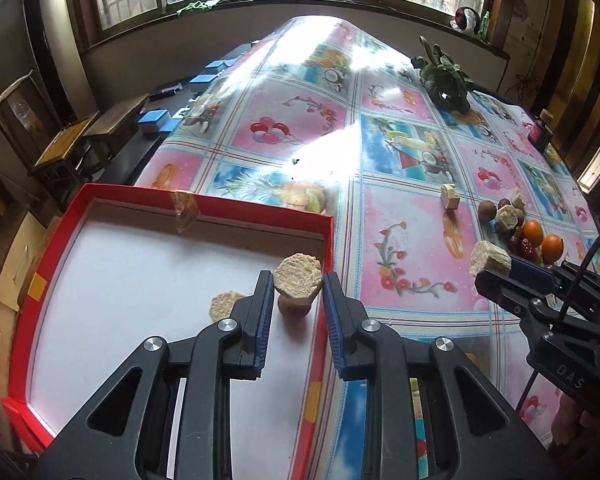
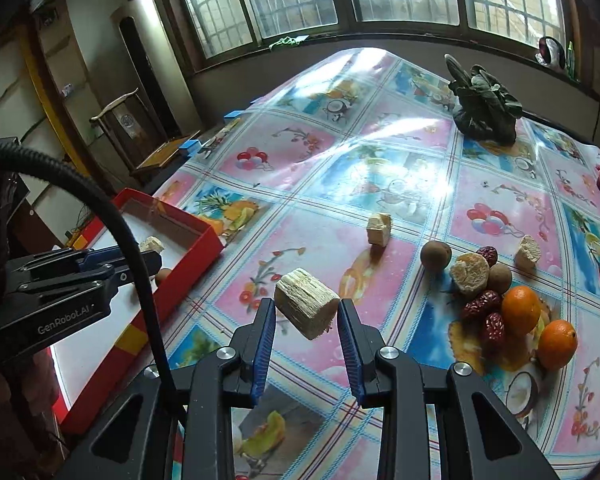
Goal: Organize fruits
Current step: 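Carry both pastries into the red tray and open both tools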
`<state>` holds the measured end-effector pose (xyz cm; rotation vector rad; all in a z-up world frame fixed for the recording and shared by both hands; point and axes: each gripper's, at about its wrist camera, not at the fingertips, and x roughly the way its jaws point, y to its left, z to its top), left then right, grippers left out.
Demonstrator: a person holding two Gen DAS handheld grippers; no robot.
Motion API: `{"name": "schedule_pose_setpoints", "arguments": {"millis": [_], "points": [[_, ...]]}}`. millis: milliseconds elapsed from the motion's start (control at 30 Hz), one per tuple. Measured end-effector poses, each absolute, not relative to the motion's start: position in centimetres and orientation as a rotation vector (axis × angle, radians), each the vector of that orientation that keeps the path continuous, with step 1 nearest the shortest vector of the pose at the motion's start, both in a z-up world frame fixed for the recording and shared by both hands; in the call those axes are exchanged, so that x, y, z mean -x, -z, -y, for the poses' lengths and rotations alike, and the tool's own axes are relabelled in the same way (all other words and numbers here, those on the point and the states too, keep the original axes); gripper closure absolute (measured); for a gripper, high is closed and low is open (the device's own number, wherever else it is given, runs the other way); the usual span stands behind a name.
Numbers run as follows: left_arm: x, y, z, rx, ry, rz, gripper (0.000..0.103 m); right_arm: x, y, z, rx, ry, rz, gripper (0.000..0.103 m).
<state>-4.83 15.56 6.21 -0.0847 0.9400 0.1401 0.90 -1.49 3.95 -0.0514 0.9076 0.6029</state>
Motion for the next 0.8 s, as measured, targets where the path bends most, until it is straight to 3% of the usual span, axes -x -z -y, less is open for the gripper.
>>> {"name": "schedule_pose_setpoints", "arguments": {"millis": [800], "points": [[9.0,-5.8,-22.8,0.122,-0.285,-0.916,0.079,3.9,-6.4,-6.6,0.127,-0.761,-0.864,0.072]]}}
